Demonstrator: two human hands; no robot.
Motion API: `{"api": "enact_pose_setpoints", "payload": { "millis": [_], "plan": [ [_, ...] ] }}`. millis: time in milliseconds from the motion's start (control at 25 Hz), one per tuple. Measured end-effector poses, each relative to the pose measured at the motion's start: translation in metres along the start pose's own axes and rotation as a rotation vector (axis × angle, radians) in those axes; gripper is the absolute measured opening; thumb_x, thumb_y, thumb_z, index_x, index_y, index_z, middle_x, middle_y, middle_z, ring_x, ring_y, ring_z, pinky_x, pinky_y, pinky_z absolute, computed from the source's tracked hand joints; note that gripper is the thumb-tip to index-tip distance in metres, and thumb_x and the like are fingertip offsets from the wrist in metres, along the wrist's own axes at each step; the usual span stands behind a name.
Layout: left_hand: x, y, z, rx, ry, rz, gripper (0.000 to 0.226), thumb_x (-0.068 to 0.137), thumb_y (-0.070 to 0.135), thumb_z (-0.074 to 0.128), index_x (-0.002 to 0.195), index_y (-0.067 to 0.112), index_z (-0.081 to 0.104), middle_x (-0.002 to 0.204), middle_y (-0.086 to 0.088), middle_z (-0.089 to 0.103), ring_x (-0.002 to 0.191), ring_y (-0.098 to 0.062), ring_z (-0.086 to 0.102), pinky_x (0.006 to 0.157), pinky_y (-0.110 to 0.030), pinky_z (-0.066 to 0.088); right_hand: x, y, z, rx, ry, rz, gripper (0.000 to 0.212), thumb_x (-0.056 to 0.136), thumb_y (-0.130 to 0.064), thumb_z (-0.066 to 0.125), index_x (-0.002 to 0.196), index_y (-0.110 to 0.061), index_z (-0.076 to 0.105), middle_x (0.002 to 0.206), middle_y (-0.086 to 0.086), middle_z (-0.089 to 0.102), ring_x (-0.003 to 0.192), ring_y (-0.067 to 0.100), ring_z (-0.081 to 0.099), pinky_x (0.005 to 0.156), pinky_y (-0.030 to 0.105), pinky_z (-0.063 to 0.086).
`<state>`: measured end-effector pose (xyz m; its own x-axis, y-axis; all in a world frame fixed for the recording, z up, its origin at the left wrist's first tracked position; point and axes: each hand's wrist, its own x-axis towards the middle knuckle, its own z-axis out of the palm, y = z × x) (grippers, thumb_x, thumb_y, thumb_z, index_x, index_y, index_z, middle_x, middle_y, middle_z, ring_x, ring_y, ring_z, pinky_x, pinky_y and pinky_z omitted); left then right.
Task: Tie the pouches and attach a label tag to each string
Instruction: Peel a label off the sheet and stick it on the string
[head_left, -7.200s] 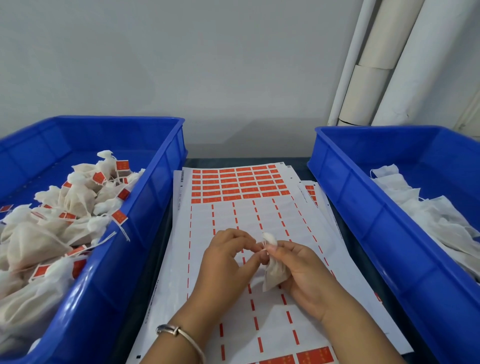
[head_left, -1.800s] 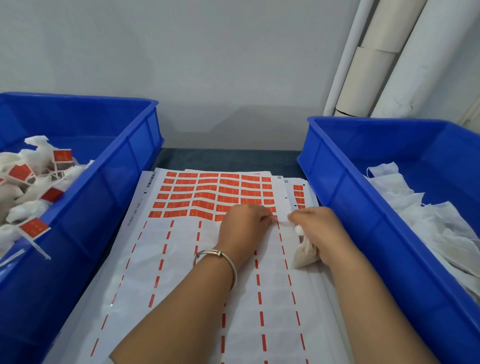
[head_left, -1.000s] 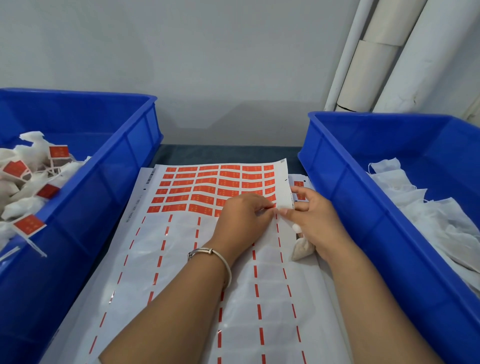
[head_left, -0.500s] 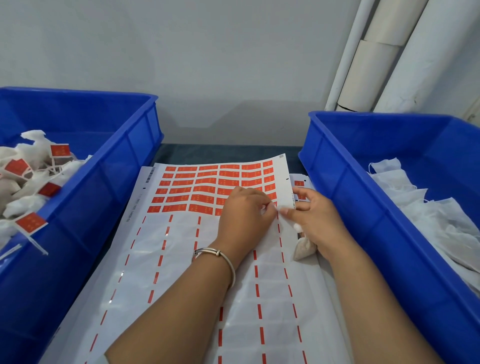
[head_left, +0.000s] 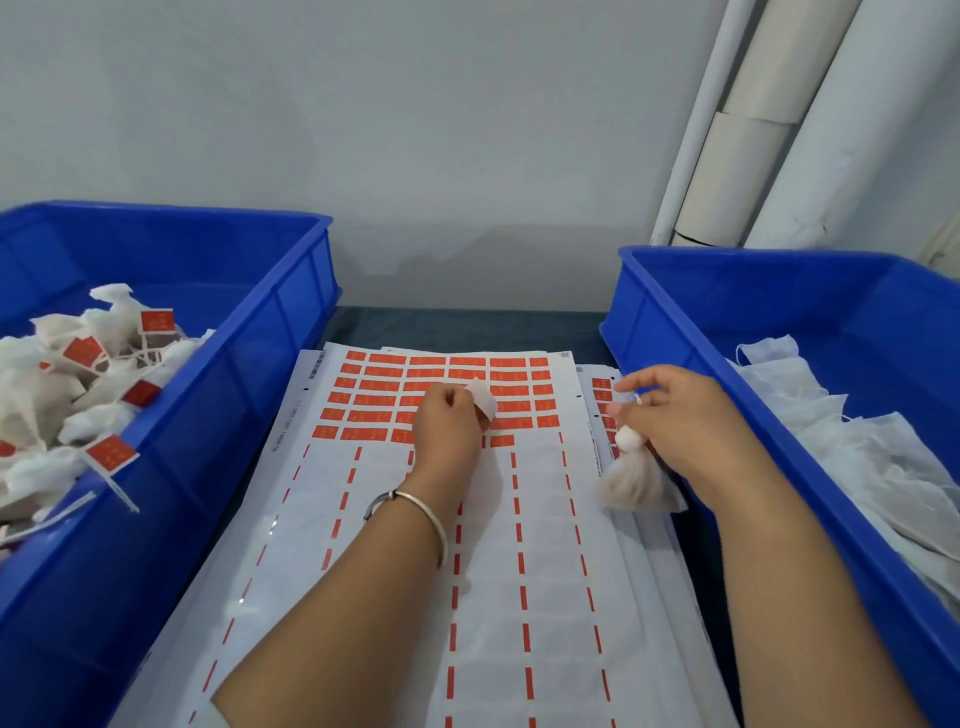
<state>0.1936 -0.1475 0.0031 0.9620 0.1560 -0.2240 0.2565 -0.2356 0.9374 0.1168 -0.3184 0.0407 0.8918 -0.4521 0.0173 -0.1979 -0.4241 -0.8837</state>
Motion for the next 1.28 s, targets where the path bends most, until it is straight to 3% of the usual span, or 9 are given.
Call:
{"api": "enact_pose_setpoints", "payload": {
  "millis": [120, 200, 320, 440, 600, 760, 920, 1040, 1280],
  "plan": [
    [-0.002, 0.007, -0.004, -0.075, -0.102, -0.006, 0.006, 0.098, 0.025, 0.045, 0.094, 0.025, 0.049, 0.090, 0.002, 0.060, 0.071, -0.012, 0.057, 0.056, -0.025, 0.051, -0.014, -0.015, -0.002, 0.134, -0.074, -0.106, 0.012, 0.084, -0.014, 0.068, 0.087, -0.026, 0.069, 0.083, -0.007, 0.073, 0.072, 0.006, 0.070, 0.059, 0.017, 0.055],
    [-0.011, 0.013, -0.013, -0.068, -0.106, -0.010, 0.012, 0.097, 0.030, 0.046, 0.087, 0.027, 0.052, 0.084, 0.009, 0.060, 0.073, -0.012, 0.060, 0.051, -0.020, 0.047, -0.022, -0.025, 0.001, 0.188, -0.121, -0.165, 0.014, 0.086, -0.013, 0.065, 0.091, -0.026, 0.070, 0.076, -0.010, 0.073, 0.073, 0.004, 0.070, 0.059, 0.013, 0.054],
    [-0.026, 0.016, -0.023, -0.198, -0.117, -0.025, 0.018, 0.095, 0.029, 0.052, 0.077, 0.029, 0.055, 0.082, 0.008, 0.060, 0.076, -0.013, 0.062, 0.052, -0.016, 0.047, -0.033, -0.039, 0.007, 0.203, -0.234, -0.281, 0.022, 0.090, -0.013, 0.059, 0.091, -0.033, 0.067, 0.078, -0.019, 0.073, 0.079, -0.001, 0.069, 0.061, 0.007, 0.049],
    [-0.044, 0.016, -0.027, -0.315, -0.164, -0.049, 0.015, 0.093, 0.028, 0.055, 0.078, 0.026, 0.060, 0.080, 0.000, 0.062, 0.075, -0.016, 0.062, 0.057, -0.019, 0.051, -0.043, -0.049, 0.018, 0.092, -0.319, -0.391, 0.029, 0.090, -0.018, 0.058, 0.091, -0.046, 0.064, 0.081, -0.033, 0.068, 0.091, -0.016, 0.060, 0.073, -0.003, 0.041],
    [-0.056, 0.016, -0.026, -0.393, -0.303, 0.009, 0.013, 0.094, 0.023, 0.054, 0.085, 0.023, 0.064, 0.077, 0.001, 0.070, 0.077, -0.017, 0.069, 0.070, -0.024, 0.056, -0.047, -0.052, 0.024, 0.153, -0.288, -0.453, 0.031, 0.078, -0.010, 0.072, 0.082, -0.041, 0.069, 0.078, -0.027, 0.070, 0.085, -0.009, 0.065, 0.070, 0.001, 0.045],
    [-0.059, 0.014, -0.026, -0.360, -0.428, 0.072, 0.017, 0.097, 0.021, 0.048, 0.090, 0.021, 0.063, 0.072, 0.004, 0.072, 0.079, -0.019, 0.070, 0.085, -0.034, 0.052, -0.046, -0.051, 0.023, 0.245, -0.177, -0.457, 0.031, 0.081, -0.007, 0.070, 0.096, -0.034, 0.068, 0.077, -0.020, 0.072, 0.075, -0.002, 0.068, 0.066, 0.005, 0.048],
    [-0.061, 0.015, -0.027, -0.405, -0.515, 0.033, 0.017, 0.097, 0.014, 0.045, 0.095, 0.014, 0.061, 0.072, -0.005, 0.070, 0.065, -0.018, 0.067, 0.081, -0.030, 0.055, -0.043, -0.049, 0.023, 0.211, -0.122, -0.452, 0.031, 0.083, -0.012, 0.067, 0.097, -0.040, 0.065, 0.079, -0.027, 0.068, 0.085, -0.012, 0.063, 0.070, 0.002, 0.045],
    [-0.061, 0.017, -0.027, -0.426, -0.516, -0.006, 0.016, 0.097, 0.013, 0.046, 0.092, 0.014, 0.061, 0.067, -0.003, 0.069, 0.058, -0.015, 0.065, 0.075, -0.026, 0.055, -0.039, -0.045, 0.023, 0.195, -0.088, -0.438, 0.033, 0.082, -0.014, 0.069, 0.095, -0.045, 0.064, 0.075, -0.028, 0.069, 0.088, -0.009, 0.064, 0.077, 0.004, 0.047],
    [-0.062, 0.015, -0.026, -0.415, -0.537, 0.027, 0.016, 0.097, 0.013, 0.046, 0.093, 0.013, 0.061, 0.071, -0.005, 0.069, 0.061, -0.017, 0.064, 0.085, -0.033, 0.052, -0.034, -0.039, 0.025, 0.268, -0.086, -0.399, 0.029, 0.081, -0.015, 0.070, 0.094, -0.041, 0.065, 0.073, -0.030, 0.067, 0.083, -0.009, 0.065, 0.067, 0.002, 0.046]
  ]
}}
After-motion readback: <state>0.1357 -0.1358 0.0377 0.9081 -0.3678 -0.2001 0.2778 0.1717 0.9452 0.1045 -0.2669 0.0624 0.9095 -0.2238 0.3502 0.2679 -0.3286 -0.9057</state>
